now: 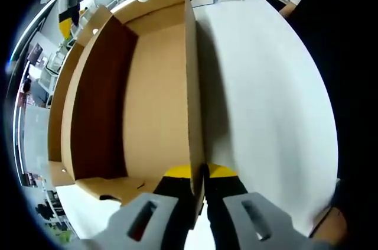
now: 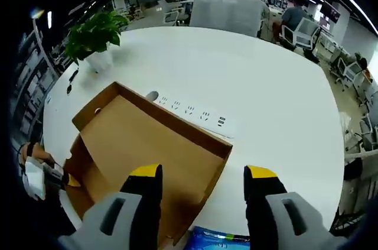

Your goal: Operate the shoe box by opening the lid, removing the specified soft item, and placing it in the target area until the item is outside and the box remains undamaged.

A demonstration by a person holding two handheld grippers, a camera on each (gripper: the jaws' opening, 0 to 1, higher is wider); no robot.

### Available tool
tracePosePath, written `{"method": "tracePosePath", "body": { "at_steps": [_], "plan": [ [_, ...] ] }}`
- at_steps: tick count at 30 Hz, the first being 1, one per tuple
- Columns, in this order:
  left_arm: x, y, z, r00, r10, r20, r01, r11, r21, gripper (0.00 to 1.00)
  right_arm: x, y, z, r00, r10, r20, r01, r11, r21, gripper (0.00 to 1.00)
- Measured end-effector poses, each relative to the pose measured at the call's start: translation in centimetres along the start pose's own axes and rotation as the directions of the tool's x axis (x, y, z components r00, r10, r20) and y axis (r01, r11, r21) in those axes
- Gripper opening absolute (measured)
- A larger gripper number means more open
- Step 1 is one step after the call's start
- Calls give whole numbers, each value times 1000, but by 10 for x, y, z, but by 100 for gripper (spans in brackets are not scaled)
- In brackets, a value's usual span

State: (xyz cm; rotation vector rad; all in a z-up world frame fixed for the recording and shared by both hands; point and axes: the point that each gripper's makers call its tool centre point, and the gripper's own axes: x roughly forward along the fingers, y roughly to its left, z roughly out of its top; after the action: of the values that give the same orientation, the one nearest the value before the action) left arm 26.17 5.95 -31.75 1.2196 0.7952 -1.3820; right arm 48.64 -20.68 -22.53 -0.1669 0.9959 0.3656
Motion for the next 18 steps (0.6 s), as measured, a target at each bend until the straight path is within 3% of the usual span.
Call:
{"method": "tracePosePath", "body": {
  "at_steps": [6,9,18],
  "plan": [
    [0,-1,1,1000,-1,3,1,1000,1,5,12,-12,1,998,-36,-44,36,999,3,57],
    [0,-1,1,1000,-1,4,1,1000,2,5,16,-17,0,998,-38,-58,41,998,52,55],
    [1,0,1,1000,0,2,0,1000,3,5,29,-23,-14,991,-70,-118,80,994,80,45]
  ]
}}
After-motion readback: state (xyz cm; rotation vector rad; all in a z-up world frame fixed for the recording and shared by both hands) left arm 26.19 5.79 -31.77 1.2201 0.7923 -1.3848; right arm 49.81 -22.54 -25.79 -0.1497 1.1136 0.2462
